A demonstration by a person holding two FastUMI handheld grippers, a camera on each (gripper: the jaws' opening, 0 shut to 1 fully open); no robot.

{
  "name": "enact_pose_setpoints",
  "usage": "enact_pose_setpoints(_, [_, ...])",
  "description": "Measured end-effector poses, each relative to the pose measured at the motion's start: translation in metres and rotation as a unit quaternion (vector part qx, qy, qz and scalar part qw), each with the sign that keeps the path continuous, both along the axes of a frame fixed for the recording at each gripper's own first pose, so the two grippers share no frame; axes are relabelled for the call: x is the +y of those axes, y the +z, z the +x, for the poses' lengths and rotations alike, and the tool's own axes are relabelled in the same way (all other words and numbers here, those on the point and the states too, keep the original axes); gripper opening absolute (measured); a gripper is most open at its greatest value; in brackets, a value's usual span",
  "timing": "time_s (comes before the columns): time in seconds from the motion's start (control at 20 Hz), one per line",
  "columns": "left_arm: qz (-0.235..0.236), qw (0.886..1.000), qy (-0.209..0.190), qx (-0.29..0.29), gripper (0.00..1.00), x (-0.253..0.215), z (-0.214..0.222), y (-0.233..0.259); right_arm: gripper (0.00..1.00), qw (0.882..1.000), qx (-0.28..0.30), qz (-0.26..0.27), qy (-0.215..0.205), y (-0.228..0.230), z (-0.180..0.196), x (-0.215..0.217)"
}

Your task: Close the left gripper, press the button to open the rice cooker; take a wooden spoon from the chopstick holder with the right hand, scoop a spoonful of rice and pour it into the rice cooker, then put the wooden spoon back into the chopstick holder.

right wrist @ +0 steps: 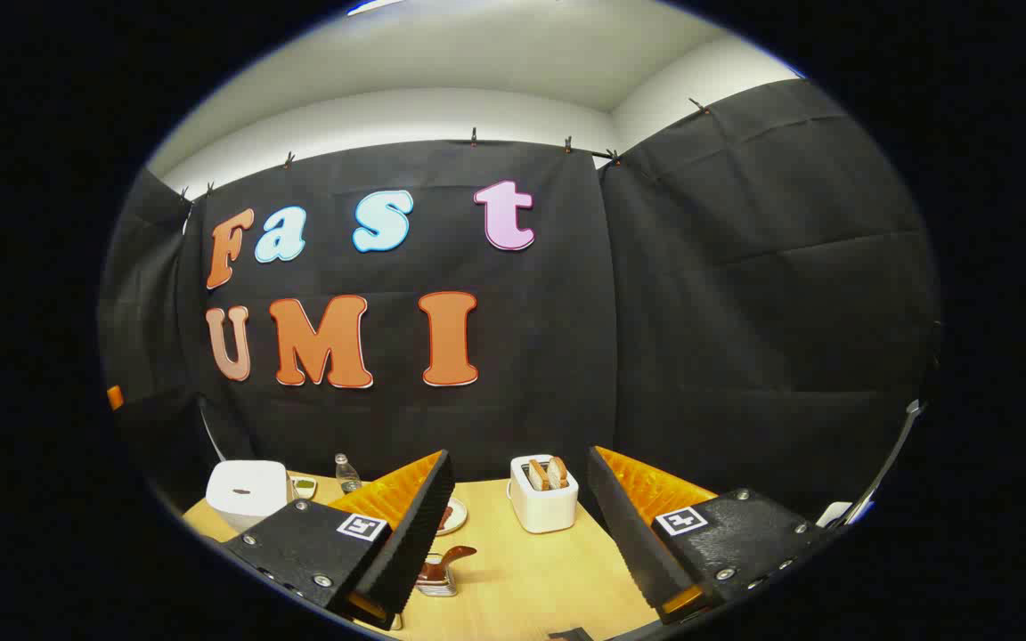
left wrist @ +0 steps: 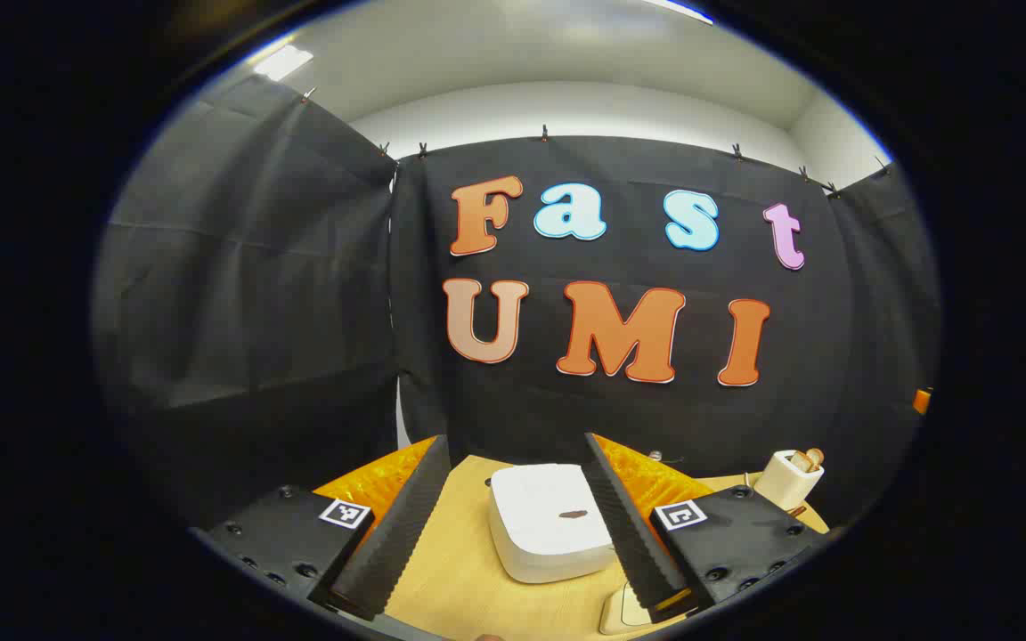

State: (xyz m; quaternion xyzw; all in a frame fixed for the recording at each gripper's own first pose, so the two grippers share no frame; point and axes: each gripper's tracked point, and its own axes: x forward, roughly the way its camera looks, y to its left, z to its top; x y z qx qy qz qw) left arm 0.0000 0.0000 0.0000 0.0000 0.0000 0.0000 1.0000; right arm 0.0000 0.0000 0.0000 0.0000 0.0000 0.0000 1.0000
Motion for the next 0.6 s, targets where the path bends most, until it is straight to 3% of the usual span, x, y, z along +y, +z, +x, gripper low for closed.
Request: enact_pose_setpoints(0.6, [-0.015,1.0,-0.024,0.004,1.0,-0.0059,0.0036,-0.0004,0.94,1.0,0.004,-0.029,-0.002,-0.0024,-0.0053,0.0069])
